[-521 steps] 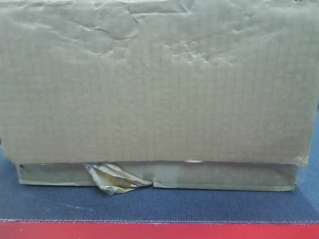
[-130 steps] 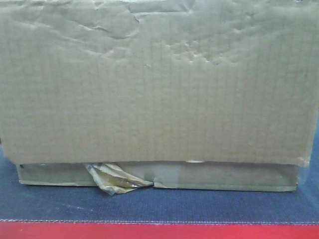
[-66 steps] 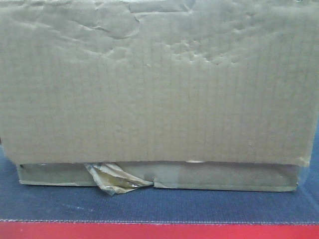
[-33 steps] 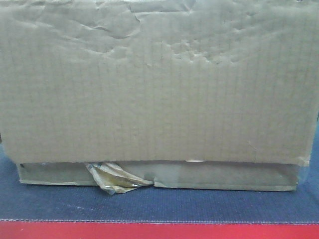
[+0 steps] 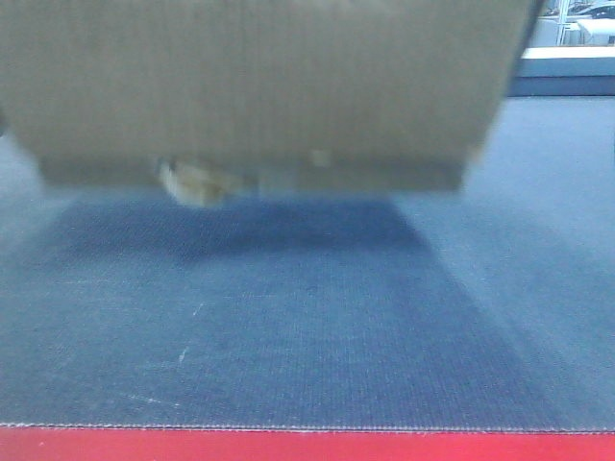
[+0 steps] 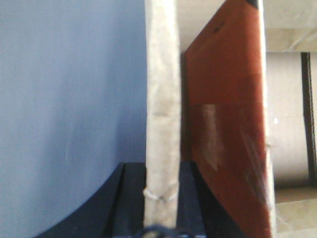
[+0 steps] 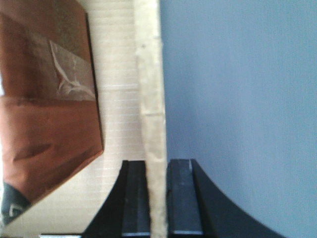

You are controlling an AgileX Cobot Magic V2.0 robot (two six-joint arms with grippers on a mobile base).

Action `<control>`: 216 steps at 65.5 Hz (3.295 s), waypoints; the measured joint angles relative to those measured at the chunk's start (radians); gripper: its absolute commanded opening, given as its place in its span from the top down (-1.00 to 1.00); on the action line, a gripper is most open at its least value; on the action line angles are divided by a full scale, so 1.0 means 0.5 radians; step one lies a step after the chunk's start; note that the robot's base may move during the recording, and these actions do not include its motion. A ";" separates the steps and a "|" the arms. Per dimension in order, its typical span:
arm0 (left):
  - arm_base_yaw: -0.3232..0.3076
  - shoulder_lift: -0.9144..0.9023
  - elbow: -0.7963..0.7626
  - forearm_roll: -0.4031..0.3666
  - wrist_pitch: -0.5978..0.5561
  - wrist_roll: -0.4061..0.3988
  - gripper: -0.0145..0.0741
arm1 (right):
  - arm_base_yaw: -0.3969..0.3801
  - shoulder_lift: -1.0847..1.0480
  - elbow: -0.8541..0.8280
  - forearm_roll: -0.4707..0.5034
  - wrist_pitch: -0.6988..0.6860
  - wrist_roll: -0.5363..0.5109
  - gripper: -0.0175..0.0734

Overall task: Stack two boxes on right shelf middle
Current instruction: 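Lift the stacked boxes up off the table with both grippers, then carry the boxes in both grippers while driving away from the table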

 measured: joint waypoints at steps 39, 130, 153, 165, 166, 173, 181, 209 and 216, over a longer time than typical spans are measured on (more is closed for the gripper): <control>-0.042 0.186 -0.542 0.193 -0.274 -0.004 0.92 | -0.074 -0.070 -0.148 -0.276 -0.325 0.081 0.97; -0.185 0.291 -0.542 0.272 -0.425 -0.167 0.92 | -0.347 -0.189 0.059 -0.050 -0.591 -0.229 0.97; -0.185 0.291 -0.542 0.279 -0.437 -0.167 0.92 | -0.347 -0.189 0.059 -0.050 -0.599 -0.229 0.97; -0.185 0.291 -0.542 0.279 -0.437 -0.167 0.92 | -0.347 -0.189 0.059 -0.050 -0.599 -0.229 0.97; -0.185 0.291 -0.542 0.279 -0.437 -0.167 0.92 | -0.347 -0.189 0.059 -0.050 -0.599 -0.229 0.97; -0.185 0.291 -0.542 0.279 -0.437 -0.167 0.92 | -0.347 -0.189 0.059 -0.050 -0.599 -0.229 0.97; -0.185 0.291 -0.542 0.279 -0.437 -0.167 0.92 | -0.347 -0.189 0.059 -0.050 -0.599 -0.229 0.97; -0.185 0.291 -0.542 0.279 -0.437 -0.167 0.92 | -0.347 -0.189 0.059 -0.050 -0.599 -0.229 0.97; -0.185 0.294 -0.542 0.279 -0.437 -0.167 0.92 | -0.347 -0.189 0.059 -0.050 -0.599 -0.229 0.97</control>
